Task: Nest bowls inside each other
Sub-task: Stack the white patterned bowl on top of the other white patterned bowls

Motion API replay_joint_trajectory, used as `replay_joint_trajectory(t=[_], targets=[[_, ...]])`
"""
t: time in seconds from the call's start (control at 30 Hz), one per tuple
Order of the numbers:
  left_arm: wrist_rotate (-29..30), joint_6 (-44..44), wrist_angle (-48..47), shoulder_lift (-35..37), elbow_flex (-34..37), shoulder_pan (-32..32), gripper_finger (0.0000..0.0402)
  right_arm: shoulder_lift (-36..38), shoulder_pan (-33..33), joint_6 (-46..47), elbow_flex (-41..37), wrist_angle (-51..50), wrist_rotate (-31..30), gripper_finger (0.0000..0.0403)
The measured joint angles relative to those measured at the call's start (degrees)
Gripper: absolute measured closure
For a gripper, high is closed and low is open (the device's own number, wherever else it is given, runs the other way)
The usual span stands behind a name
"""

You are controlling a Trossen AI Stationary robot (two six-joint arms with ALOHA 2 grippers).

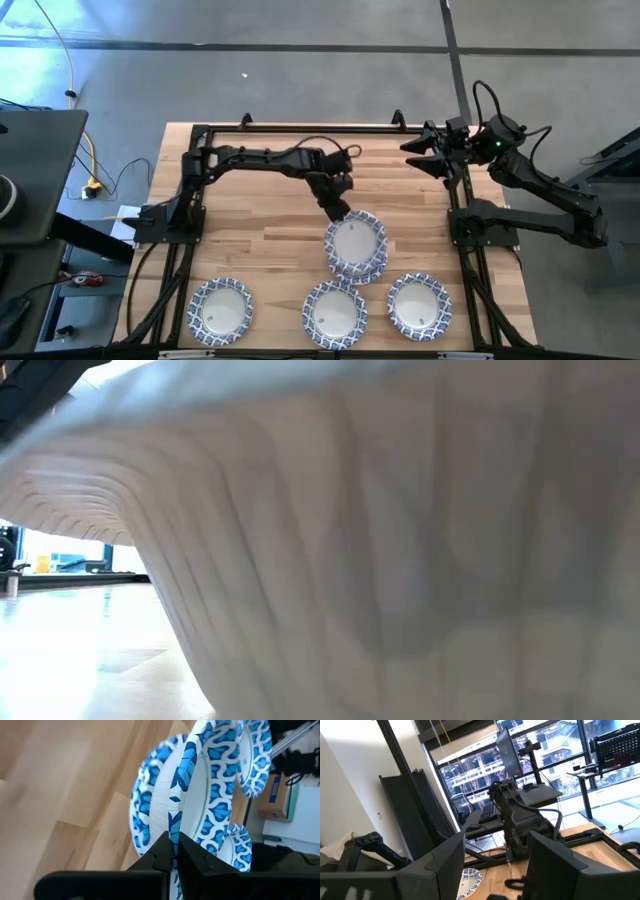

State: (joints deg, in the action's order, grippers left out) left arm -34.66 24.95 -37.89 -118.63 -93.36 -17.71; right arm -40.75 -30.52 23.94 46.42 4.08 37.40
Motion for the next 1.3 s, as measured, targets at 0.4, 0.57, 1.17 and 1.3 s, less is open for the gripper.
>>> replay_joint_trajectory(t=[0.4,0.57,1.17,1.3], targets=[[-0.25,1.08,0.86,-1.9,0.0,2.2,0.0371,0.02,0.0,-1.51,0.0,-1.44,0.62,0.0197],[-0.56,1.03,0.9,-1.9,0.0,1.96,0.0289,0.02,0.0,-1.75,0.02,-1.58,0.62,0.0197],[5.62,-4.85,-6.18,-1.9,0.0,-0.6,0.013,0.02,0.02,-1.32,0.02,-4.82,1.19,0.0197],[5.59,-4.33,-5.16,-1.85,-0.04,-0.13,0.013,0.02,0.0,-1.51,0.02,-5.6,1.16,0.0197]])
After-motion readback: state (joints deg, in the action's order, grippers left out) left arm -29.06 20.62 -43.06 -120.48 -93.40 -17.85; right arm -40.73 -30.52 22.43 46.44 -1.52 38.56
